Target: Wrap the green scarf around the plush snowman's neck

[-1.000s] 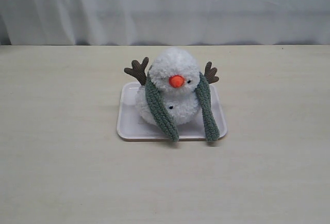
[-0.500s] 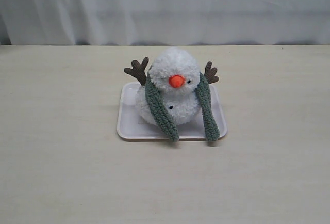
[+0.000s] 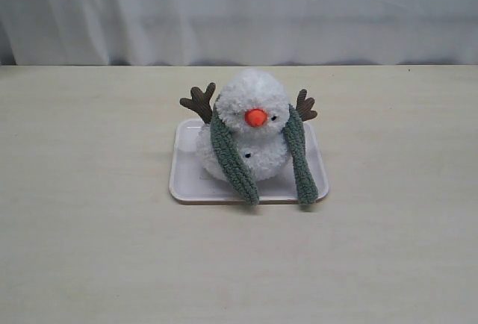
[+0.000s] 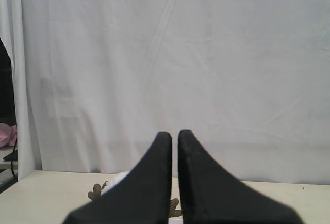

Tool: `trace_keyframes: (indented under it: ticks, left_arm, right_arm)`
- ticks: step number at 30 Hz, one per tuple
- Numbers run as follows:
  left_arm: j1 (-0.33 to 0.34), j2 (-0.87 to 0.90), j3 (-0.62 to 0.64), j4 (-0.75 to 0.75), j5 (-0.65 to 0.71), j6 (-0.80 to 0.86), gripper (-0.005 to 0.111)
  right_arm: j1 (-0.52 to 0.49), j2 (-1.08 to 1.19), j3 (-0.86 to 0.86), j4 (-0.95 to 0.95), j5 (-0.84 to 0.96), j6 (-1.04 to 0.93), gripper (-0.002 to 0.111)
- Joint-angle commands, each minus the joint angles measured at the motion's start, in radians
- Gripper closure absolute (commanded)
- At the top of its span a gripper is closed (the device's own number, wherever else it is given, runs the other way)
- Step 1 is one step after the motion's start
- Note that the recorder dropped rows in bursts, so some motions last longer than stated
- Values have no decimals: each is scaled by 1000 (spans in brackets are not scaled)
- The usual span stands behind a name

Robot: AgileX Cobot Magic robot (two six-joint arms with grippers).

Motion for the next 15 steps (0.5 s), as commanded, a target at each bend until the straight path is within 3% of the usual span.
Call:
trace_keyframes:
  ticks: [1,10,15]
  left_arm:
    - [1,-3,4,-2,-10,-1,107]
    - [1,-3,4,-2,-10,-1,107]
    - [1,-3,4,-2,-10,-1,107]
  right_arm:
    - [-5,-3,4,-2,1,2,104]
    - [-5,-3,47,-91,-14,-1,104]
    - [-5,-3,128,-169,-131,-1,104]
